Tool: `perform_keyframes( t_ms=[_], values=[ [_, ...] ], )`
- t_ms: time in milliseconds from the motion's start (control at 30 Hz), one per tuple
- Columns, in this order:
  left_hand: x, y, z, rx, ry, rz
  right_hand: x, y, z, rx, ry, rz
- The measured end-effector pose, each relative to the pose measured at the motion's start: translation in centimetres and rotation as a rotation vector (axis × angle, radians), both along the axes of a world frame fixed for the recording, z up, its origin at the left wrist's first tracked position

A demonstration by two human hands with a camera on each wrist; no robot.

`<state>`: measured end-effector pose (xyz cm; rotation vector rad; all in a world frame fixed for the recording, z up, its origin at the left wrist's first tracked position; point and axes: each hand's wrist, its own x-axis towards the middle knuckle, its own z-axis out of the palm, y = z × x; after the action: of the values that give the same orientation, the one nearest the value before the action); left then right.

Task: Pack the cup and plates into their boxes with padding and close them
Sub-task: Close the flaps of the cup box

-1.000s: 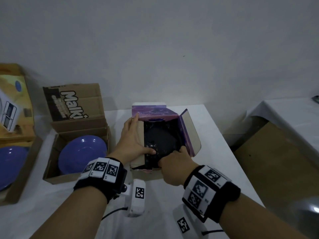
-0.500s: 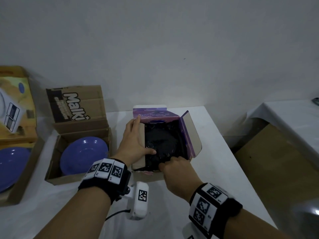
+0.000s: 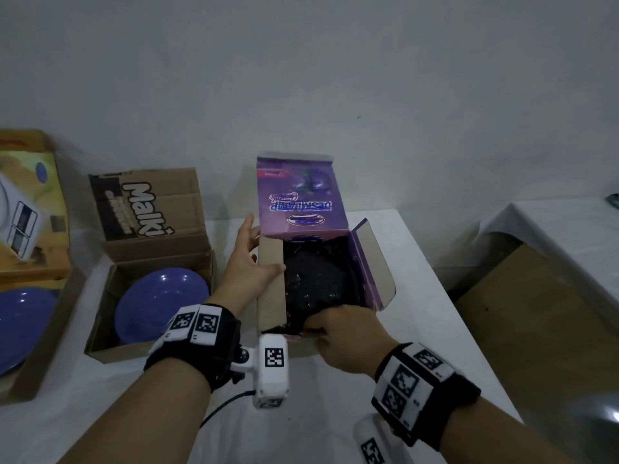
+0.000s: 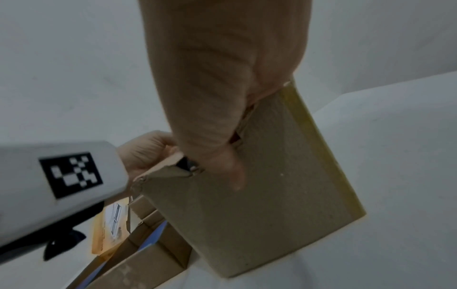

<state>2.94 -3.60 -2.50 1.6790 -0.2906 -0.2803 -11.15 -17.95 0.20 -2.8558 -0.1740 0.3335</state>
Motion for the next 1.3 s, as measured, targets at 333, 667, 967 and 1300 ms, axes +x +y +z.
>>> perform_keyframes(
  t_ms=[333,667,967,1300],
  values=[
    [-0.3,-0.2,-1.4,0.017,-0.08,0.066,0.1,1.2,-0.5,0.074,-0.147,-0.032],
    [-0.4,-0.1,-0.2,0.025,-0.384,0.189,-1.4,-0.4,2.0,0.123,-0.5,0.004],
    [-1.5,-0.5,1.4,-0.185,-0.224,0.072,-0.9,-3.1,0.9,0.425,-0.739,-0.539],
    [-0.1,-1.4,3.9,-0.239,-0.109,0.218,-1.3,-4.1,-0.6,0.224,-0.776,-0.364]
  ],
)
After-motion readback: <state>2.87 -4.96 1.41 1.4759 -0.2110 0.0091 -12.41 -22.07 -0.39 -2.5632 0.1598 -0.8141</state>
